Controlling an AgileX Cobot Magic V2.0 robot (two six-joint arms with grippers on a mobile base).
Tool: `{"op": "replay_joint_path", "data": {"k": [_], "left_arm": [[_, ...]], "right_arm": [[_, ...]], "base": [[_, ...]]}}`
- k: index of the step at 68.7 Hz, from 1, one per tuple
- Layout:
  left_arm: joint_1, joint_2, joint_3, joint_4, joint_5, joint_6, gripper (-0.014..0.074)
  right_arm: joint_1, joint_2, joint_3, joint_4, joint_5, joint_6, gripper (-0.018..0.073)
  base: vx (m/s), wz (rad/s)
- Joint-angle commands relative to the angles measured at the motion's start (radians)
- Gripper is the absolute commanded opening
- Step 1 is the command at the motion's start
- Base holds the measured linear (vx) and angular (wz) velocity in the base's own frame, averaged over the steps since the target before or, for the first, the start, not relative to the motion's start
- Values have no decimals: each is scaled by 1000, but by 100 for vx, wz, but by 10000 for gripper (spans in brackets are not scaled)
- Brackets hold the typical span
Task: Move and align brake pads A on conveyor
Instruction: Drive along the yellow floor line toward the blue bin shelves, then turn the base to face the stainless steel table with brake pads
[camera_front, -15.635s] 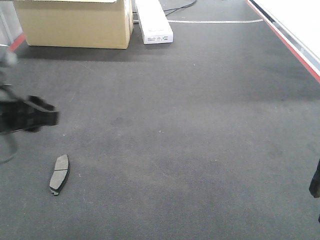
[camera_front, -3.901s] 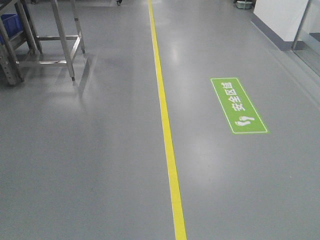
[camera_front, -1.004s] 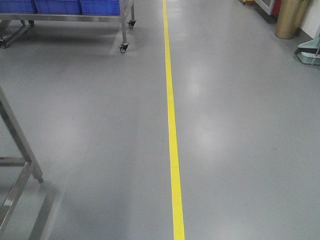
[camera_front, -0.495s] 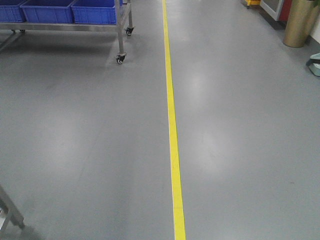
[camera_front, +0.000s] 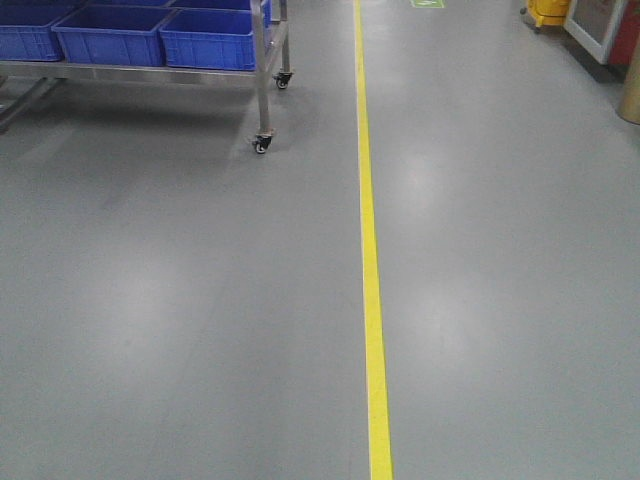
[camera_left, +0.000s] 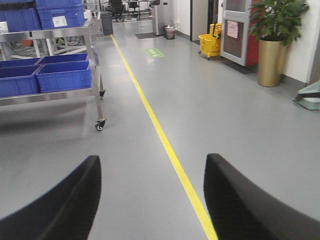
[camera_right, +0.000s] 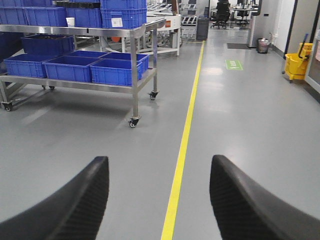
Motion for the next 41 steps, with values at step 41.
{"op": "replay_joint_path", "data": {"k": [41], "left_arm": [[-4, 12, -28, -3, -73, -2, 439]], "right_arm": [[-3, 13, -28, -5, -70, -11, 432]], "base": [[39, 63]]}}
